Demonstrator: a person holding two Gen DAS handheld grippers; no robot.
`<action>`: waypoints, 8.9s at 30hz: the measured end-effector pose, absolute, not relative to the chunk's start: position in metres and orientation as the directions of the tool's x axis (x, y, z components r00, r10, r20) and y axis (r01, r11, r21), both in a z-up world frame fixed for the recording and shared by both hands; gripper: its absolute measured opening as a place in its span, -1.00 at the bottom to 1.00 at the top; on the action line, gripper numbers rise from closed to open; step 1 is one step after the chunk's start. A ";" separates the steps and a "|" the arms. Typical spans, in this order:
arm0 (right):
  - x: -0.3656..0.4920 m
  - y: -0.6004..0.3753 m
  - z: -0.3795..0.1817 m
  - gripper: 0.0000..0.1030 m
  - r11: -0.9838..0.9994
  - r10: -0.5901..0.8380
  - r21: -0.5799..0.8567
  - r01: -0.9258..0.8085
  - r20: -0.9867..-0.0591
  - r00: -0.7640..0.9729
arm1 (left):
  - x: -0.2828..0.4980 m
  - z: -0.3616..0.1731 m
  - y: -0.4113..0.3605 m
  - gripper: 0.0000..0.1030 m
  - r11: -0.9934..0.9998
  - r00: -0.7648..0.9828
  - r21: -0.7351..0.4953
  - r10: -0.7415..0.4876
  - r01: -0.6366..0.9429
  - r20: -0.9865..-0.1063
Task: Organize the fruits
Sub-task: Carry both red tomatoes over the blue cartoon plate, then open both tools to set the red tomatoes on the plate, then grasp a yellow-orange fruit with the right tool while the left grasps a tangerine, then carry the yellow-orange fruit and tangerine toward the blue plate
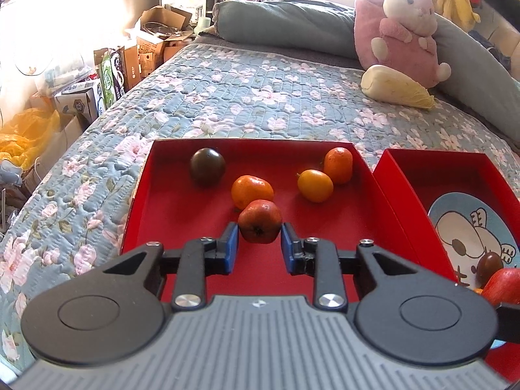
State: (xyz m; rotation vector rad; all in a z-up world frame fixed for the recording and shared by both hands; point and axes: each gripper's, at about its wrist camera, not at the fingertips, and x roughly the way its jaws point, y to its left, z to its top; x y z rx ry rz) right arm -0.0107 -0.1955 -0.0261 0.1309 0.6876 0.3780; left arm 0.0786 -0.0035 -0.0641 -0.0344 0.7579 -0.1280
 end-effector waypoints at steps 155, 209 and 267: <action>0.070 -0.181 -0.029 -0.14 0.945 0.323 0.167 -0.280 -0.591 0.739 | 0.070 -0.068 -0.024 0.17 0.990 0.735 -0.045 -0.127 0.131 -0.666; 0.169 -0.104 -0.083 -0.25 0.923 0.163 -0.115 -0.366 -0.746 0.646 | 0.134 -0.102 -0.008 -0.18 0.999 0.687 -0.017 -0.034 0.031 -0.726; 0.081 -0.105 -0.068 -0.32 0.916 0.207 -0.099 -0.388 -0.713 0.670 | 0.090 -0.074 0.021 -0.18 0.999 0.696 -0.039 -0.030 0.003 -0.717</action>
